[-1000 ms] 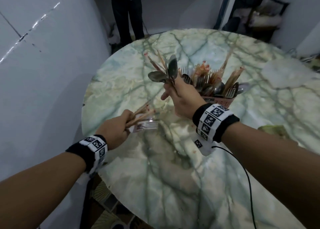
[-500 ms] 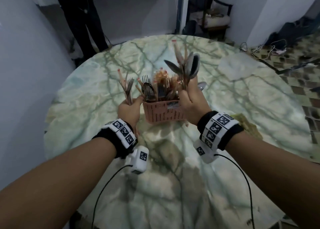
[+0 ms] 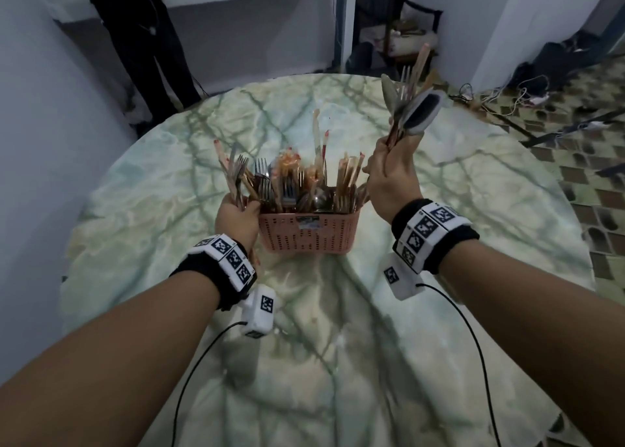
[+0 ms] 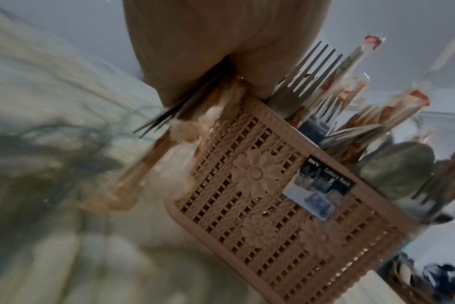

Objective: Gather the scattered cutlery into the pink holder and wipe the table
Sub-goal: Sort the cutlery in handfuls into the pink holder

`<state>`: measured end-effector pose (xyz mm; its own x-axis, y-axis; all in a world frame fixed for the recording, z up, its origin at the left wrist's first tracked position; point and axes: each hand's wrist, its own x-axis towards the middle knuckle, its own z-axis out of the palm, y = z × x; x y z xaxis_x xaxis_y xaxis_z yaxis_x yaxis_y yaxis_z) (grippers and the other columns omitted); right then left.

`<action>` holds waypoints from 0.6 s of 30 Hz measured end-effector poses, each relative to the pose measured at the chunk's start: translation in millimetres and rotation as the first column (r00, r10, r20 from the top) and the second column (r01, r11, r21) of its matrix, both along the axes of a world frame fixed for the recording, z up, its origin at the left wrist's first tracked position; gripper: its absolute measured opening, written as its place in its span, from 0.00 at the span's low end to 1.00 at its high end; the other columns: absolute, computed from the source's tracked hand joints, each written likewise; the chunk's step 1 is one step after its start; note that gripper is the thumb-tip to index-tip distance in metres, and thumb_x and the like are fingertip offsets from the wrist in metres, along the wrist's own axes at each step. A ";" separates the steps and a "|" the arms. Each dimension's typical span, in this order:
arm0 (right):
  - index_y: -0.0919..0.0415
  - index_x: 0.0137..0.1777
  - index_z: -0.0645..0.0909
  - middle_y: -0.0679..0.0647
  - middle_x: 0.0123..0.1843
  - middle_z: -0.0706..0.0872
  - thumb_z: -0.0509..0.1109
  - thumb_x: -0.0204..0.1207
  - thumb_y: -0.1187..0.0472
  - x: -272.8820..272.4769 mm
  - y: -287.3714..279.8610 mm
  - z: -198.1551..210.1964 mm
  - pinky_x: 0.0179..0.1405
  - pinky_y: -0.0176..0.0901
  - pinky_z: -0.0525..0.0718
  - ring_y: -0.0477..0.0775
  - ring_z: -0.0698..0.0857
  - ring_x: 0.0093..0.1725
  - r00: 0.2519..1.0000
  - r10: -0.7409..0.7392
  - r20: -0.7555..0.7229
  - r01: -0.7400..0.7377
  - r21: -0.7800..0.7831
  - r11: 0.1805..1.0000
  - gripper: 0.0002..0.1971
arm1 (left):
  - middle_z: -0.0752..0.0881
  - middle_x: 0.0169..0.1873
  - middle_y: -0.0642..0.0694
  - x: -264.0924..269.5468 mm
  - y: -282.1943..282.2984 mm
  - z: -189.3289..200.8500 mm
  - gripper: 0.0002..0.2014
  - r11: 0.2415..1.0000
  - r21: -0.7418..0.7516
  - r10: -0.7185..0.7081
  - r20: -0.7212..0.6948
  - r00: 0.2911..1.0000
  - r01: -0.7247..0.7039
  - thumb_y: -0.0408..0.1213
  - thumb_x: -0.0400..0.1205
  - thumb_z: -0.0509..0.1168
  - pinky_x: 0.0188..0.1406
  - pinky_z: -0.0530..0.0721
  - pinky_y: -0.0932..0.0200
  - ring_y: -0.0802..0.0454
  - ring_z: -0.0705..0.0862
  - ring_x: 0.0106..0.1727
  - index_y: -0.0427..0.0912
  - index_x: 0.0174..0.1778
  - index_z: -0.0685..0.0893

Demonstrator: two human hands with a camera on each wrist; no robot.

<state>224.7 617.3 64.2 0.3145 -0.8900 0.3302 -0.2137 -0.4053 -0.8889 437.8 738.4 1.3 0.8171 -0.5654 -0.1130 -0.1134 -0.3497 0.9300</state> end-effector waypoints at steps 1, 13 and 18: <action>0.67 0.73 0.60 0.45 0.40 0.72 0.50 0.90 0.64 0.9 -0.9 1.3 0.55 0.50 0.81 0.45 0.75 0.37 1.000 -0.002 0.010 0.001 0.006 1.000 0.14 | 0.86 0.37 0.42 2.6 -0.4 -0.5 0.05 1.000 0.009 -0.006 0.004 1.000 0.006 0.38 0.80 0.68 0.46 0.87 0.40 0.28 0.89 0.48 0.50 0.43 0.78; 0.65 0.81 0.51 0.49 0.45 0.79 0.52 0.91 0.57 24.6 9.6 -41.8 0.40 0.37 0.79 0.43 0.79 0.38 0.985 0.138 -0.104 -0.141 -0.017 0.990 0.24 | 0.88 0.44 0.36 1.3 -4.6 -5.8 0.07 1.000 0.016 -0.014 0.024 1.000 0.014 0.35 0.84 0.67 0.49 0.87 0.39 0.28 0.89 0.51 0.42 0.56 0.79; 0.66 0.58 0.78 0.58 0.48 0.83 0.53 0.85 0.56 14.4 8.1 -58.2 0.43 0.28 0.75 0.56 0.83 0.46 0.944 0.220 -0.244 -0.249 -0.092 0.964 0.17 | 0.89 0.47 0.36 1.7 -4.1 -8.4 0.07 1.000 0.020 -0.019 0.039 0.999 0.018 0.37 0.85 0.66 0.47 0.87 0.41 0.29 0.89 0.49 0.43 0.57 0.78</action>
<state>239.1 625.5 6.0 0.5893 -0.7402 0.3238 -0.2922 -0.5689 -0.7688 439.4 734.2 -7.1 0.8103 -0.5786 -0.0928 -0.1561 -0.3658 0.9175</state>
